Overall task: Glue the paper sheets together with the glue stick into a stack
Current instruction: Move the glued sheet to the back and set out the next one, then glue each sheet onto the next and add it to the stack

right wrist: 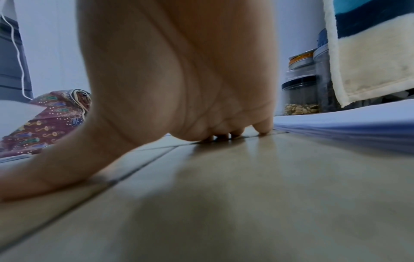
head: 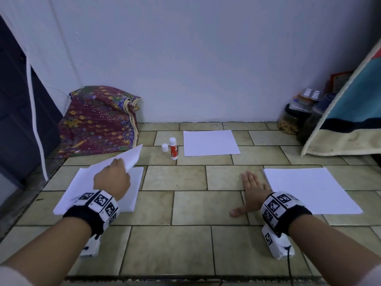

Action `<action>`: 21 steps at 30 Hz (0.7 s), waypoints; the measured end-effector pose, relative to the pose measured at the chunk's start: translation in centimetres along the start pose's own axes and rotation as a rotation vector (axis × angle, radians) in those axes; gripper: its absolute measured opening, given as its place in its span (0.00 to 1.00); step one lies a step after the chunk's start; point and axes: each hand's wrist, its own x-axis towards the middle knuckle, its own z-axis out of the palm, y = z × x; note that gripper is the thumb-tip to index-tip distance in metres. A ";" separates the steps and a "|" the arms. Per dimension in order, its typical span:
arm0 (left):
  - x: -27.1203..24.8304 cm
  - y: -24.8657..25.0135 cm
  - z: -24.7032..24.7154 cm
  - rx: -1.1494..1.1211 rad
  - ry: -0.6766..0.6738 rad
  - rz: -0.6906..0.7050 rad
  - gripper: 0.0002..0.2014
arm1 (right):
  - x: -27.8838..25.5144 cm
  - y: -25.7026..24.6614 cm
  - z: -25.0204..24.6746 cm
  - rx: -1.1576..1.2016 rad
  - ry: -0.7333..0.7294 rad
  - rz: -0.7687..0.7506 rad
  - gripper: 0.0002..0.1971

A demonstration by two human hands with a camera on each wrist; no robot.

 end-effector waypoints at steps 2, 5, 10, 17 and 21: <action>-0.3 2.1 -1.1 0.066 0.024 0.078 0.20 | 0.0 0.1 0.0 -0.001 0.001 -0.004 0.74; -1.3 6.4 -1.9 0.118 -0.071 0.163 0.24 | 0.1 0.1 0.0 -0.005 0.006 -0.009 0.74; -4.8 13.9 -1.0 0.068 -0.283 0.331 0.30 | 0.1 0.0 -0.1 -0.019 -0.001 -0.011 0.75; -5.0 17.1 1.2 0.024 -0.451 0.361 0.36 | 0.5 0.3 0.2 -0.019 0.026 -0.003 0.76; -3.8 15.8 1.3 0.097 -0.504 0.469 0.42 | 0.4 0.3 -0.6 0.035 0.069 -0.030 0.77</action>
